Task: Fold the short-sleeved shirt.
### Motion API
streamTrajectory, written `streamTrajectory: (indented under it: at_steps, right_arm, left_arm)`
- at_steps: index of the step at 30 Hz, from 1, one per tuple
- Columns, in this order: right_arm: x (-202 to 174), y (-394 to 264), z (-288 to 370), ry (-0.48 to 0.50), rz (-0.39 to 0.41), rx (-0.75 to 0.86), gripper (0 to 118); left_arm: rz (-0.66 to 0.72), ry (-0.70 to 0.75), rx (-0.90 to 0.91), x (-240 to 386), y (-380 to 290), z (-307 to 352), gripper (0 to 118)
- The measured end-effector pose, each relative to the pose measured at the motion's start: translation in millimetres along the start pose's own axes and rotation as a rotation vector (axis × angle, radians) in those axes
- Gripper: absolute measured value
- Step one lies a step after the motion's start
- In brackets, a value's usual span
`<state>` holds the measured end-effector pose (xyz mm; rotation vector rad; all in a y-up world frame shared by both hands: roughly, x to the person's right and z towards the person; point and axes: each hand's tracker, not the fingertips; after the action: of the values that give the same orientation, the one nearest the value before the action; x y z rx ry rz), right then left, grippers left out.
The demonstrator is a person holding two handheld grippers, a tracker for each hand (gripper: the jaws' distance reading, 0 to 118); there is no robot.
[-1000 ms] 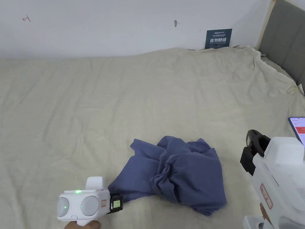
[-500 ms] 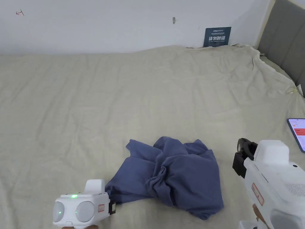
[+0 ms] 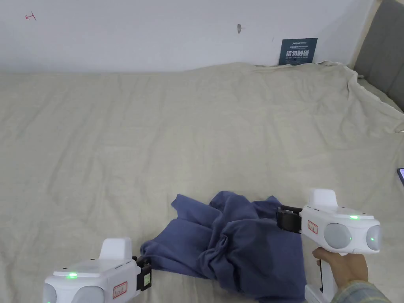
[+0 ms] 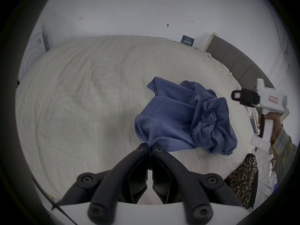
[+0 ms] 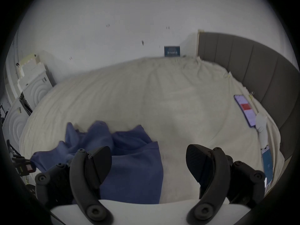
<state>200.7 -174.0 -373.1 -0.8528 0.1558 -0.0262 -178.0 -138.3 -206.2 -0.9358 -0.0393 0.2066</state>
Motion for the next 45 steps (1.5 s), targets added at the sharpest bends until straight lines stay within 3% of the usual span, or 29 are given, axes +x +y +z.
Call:
streamTrajectory:
  at_steps: [4,6,8,9,10,11,25,32,45]
  right_arm:
    - [2,-1,-30,-0.001,-0.055,-0.100,95]
    - [3,-2,-41,-0.002,-0.084,-0.135,85]
    - [3,-6,-40,0.033,-0.111,-0.172,59]
    - [3,-8,-41,0.055,-0.119,-0.191,30]
    - [3,-9,-39,0.044,-0.117,-0.184,8]
    - [7,-14,-44,0.047,-0.108,-0.172,4]
    - [31,29,100,0.124,-0.064,0.134,3]
    - [30,84,175,0.142,-0.057,0.278,3]
    - [9,229,220,0.142,-0.059,0.472,3]
  left_arm:
    - [-0.001,-0.001,-0.008,-1,0,-4,1]
    - [-0.001,0.000,-0.015,-3,0,-5,1]
    - [0.003,-0.001,-0.018,-5,0,-6,1]
    - [0.007,-0.001,-0.017,-5,-1,-5,1]
    - [0.011,-0.003,-0.015,-6,0,-5,1]
    - [0.015,-0.007,-0.013,-7,-1,-4,1]
    - [0.158,-0.071,0.112,-35,20,34,1]
    - [0.161,-0.020,0.279,-65,86,89,1]
    - [0.091,0.082,0.490,-80,246,165,1]
